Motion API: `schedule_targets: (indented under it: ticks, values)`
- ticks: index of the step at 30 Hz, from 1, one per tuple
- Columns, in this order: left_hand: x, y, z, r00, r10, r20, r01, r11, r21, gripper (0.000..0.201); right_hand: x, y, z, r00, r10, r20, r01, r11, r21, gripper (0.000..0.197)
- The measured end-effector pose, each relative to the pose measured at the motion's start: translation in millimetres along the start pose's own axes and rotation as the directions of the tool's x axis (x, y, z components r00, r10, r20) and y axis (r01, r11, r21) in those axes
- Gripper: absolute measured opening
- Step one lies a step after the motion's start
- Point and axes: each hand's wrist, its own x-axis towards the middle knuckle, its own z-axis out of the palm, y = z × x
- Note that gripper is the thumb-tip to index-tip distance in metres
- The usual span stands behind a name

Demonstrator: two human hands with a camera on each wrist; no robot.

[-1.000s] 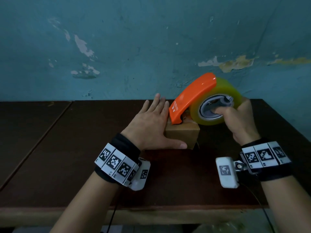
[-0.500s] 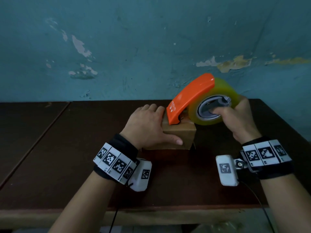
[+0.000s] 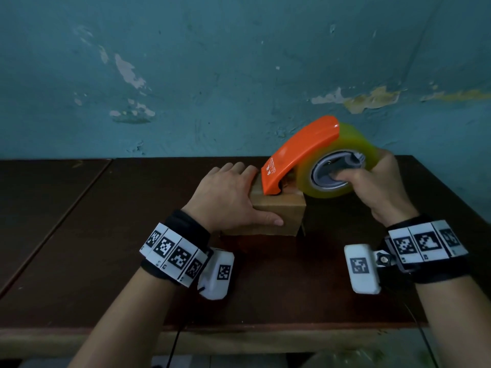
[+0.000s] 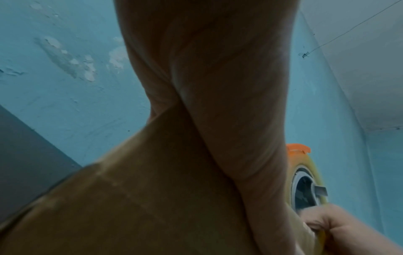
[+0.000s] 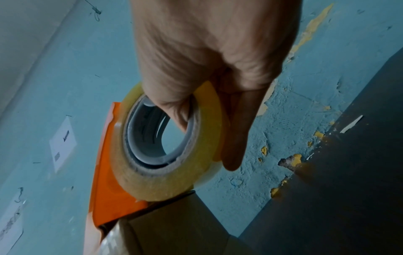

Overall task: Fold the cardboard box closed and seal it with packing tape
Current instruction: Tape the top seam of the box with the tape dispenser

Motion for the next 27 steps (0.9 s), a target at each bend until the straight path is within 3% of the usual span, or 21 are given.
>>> schedule_targets:
  ticks: [9,18,27]
  values:
    - [-1,-2,2,1.000,0.011,-0.004,-0.011,1.000,0.011,0.112,1,-3,-5,1.000,0.011,0.009,-0.011,0.999,-0.045,0.029]
    - [-5,-7,0,1.000,-0.019,0.006,0.019,1.000,0.009,0.112,0,5,-23,0.995,0.024,-0.094,-0.039,0.986,-0.160,0.030]
    - [-5,-5,-2,0.999,-0.034,0.024,0.033,0.999,0.018,0.112,-1,-7,-25,0.999,-0.035,0.003,0.035,0.963,-0.267,0.034]
